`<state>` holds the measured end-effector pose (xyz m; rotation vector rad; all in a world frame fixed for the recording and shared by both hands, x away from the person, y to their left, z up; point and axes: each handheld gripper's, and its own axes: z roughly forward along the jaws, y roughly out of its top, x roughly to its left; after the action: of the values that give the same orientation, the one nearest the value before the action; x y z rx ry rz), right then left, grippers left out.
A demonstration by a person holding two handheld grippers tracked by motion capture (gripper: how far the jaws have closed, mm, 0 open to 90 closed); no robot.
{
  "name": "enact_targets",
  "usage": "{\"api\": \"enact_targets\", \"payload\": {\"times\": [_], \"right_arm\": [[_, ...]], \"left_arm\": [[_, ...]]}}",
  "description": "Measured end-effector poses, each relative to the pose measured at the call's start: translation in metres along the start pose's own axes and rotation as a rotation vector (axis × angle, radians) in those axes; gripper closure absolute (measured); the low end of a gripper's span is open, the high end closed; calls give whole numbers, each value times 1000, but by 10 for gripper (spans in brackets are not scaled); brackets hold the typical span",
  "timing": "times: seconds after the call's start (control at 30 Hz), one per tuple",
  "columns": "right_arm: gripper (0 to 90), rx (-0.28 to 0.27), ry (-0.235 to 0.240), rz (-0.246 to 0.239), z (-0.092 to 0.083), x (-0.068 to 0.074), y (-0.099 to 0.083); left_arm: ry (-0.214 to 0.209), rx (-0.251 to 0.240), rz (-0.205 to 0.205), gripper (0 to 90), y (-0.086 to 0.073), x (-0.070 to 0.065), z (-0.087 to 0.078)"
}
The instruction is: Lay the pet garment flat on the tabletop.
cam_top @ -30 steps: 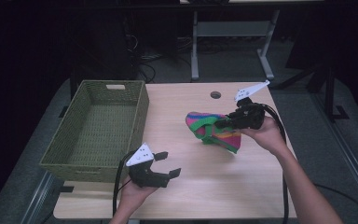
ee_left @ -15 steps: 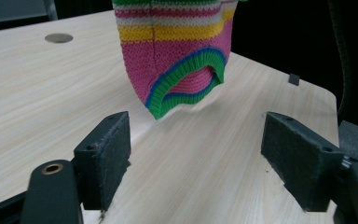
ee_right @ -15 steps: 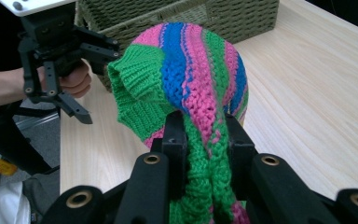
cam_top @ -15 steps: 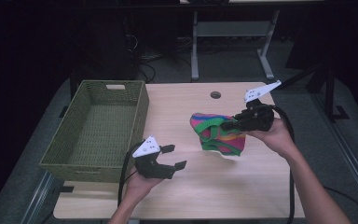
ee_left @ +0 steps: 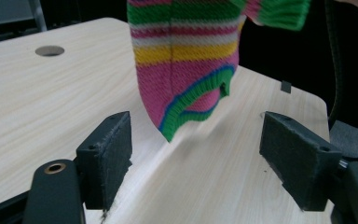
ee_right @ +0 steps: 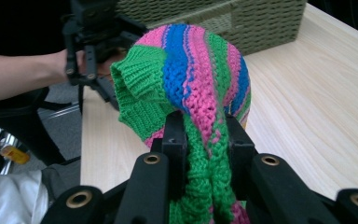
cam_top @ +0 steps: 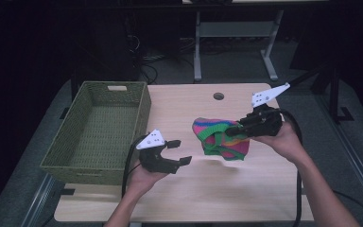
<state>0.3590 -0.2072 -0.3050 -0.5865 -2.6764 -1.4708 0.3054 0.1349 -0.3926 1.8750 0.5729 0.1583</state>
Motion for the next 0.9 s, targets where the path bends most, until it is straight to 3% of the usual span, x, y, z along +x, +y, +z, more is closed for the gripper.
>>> {"api": "enact_targets", "payload": {"times": [0.9], "right_arm": [[747, -13, 132, -92, -5, 26, 5]], "left_arm": [[-82, 12, 45, 265, 30, 5, 18]]}}
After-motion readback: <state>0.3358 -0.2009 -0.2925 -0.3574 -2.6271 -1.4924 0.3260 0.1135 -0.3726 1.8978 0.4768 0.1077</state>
